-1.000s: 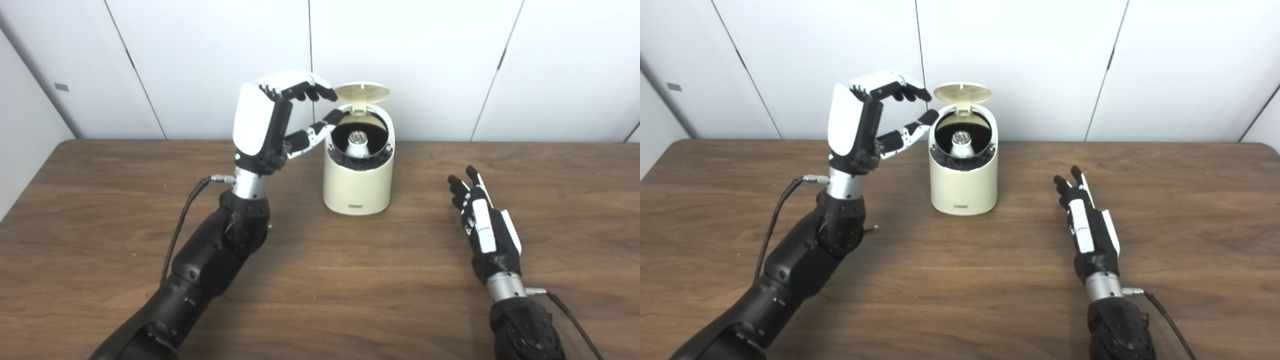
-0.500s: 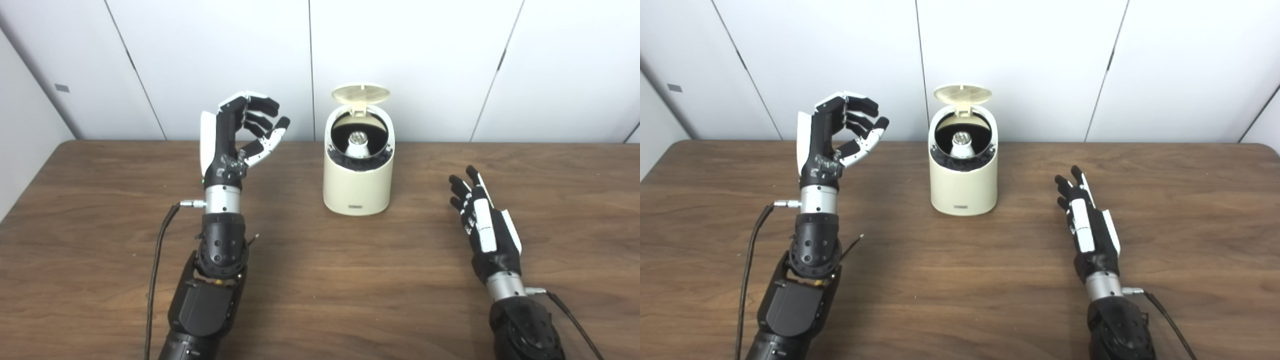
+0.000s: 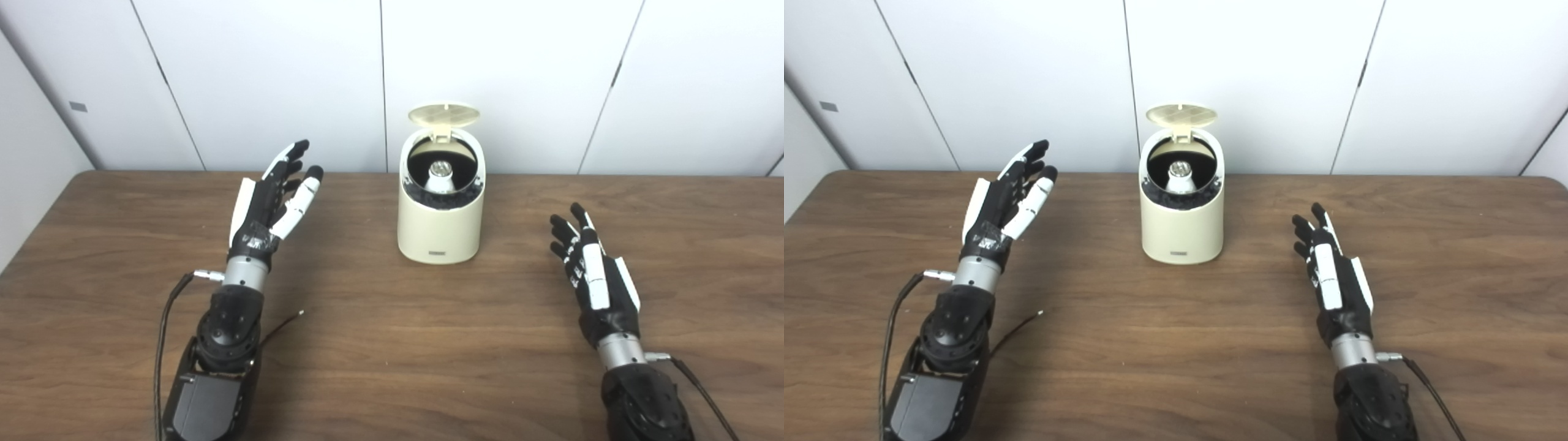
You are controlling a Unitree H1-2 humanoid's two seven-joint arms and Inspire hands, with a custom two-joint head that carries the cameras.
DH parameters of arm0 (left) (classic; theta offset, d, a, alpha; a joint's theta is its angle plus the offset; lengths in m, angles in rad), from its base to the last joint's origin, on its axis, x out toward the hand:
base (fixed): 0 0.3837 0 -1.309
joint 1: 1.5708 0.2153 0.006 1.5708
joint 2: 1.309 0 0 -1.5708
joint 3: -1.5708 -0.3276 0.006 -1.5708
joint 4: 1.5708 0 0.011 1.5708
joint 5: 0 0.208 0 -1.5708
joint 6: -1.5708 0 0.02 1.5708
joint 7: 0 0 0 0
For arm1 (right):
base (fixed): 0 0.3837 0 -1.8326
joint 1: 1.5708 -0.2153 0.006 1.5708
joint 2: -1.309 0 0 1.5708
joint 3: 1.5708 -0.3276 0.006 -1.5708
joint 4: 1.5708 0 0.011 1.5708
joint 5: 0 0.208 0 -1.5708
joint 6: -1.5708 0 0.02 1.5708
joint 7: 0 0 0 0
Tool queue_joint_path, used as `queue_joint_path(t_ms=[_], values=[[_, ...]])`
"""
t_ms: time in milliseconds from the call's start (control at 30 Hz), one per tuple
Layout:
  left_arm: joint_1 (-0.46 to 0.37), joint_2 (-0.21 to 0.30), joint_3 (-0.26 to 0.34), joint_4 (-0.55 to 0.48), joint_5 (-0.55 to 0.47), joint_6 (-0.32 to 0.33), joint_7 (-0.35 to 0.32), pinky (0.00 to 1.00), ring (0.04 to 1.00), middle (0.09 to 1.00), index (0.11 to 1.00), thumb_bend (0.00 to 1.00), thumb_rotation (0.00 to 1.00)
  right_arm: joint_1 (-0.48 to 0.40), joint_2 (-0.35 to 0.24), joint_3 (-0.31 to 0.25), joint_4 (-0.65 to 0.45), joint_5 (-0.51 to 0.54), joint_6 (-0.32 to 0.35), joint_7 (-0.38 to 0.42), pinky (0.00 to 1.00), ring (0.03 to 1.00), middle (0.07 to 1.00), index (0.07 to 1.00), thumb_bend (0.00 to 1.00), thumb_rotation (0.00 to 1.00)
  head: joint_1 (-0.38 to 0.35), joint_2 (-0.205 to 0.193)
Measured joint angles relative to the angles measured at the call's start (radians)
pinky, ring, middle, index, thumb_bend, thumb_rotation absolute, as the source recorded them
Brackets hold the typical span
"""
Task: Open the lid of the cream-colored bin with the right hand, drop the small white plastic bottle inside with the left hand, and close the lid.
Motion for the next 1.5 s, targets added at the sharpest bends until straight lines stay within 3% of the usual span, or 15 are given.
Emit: queue_joint_path(t_ms=[67,200,267,400,600,700,833,967,1167,1500], values=[[0.007,-0.001,0.011,0.011,-0.036,-0.003,-0.024,0.99,0.998,1.000,0.997,0.51,0.93,0.003,-0.003,-0.001,-0.005,0.000,0.001,0.000,0.96,0.961,0.917,0.934,0.64,0.95,-0.003,0.000],[0.036,-0.037,0.050,0.029,-0.134,-0.010,-0.053,1.00,1.000,1.000,1.000,0.43,0.98,0.013,-0.008,-0.007,-0.024,-0.001,0.018,-0.002,0.95,0.954,0.912,0.917,0.64,0.96,-0.017,0.003],[0.054,-0.056,0.051,0.042,-0.156,-0.034,-0.061,1.00,1.000,1.000,1.000,0.45,0.96,0.014,-0.012,-0.011,-0.028,-0.005,0.029,-0.005,0.94,0.955,0.912,0.919,0.65,0.95,-0.023,0.005],[0.081,-0.084,0.050,0.060,-0.176,-0.074,-0.066,1.00,1.000,1.000,1.000,0.45,0.94,0.005,-0.018,-0.014,-0.036,-0.021,0.036,-0.015,0.93,0.955,0.913,0.915,0.63,0.98,-0.034,0.000],[0.099,-0.108,0.064,0.057,-0.192,-0.074,-0.064,1.00,1.000,1.000,1.000,0.48,0.93,-0.055,-0.047,-0.009,-0.080,-0.030,0.087,-0.015,0.93,0.942,0.906,0.887,0.63,0.98,-0.052,-0.005],[0.111,-0.113,0.072,0.055,-0.199,-0.072,-0.064,1.00,1.000,1.000,1.000,0.43,0.92,-0.101,-0.061,-0.001,-0.093,-0.040,0.110,-0.009,0.94,0.940,0.905,0.888,0.60,0.97,-0.054,-0.003],[0.130,-0.116,0.071,0.044,-0.202,-0.058,-0.065,1.00,1.000,1.000,1.000,0.44,0.91,-0.147,-0.093,0.015,-0.093,-0.064,0.111,0.006,0.93,0.933,0.904,0.885,0.64,0.96,-0.061,-0.002],[0.149,-0.121,0.067,0.041,-0.201,-0.057,-0.065,1.00,1.000,1.000,1.000,0.44,0.93,-0.185,-0.117,0.027,-0.111,-0.091,0.122,0.013,0.94,0.943,0.913,0.887,0.61,0.98,-0.069,-0.005],[0.156,-0.134,0.056,0.032,-0.187,-0.057,-0.062,1.00,1.000,1.000,1.000,0.43,0.94,-0.250,-0.132,0.098,-0.185,-0.206,0.207,0.028,0.88,0.921,0.908,0.881,0.61,1.00,-0.075,-0.008],[0.164,-0.137,0.050,0.027,-0.179,-0.057,-0.059,1.00,1.000,1.000,1.000,0.44,0.95,-0.375,-0.150,0.174,-0.160,-0.317,0.266,0.063,0.81,0.878,0.888,0.869,0.59,1.00,-0.084,-0.017]])
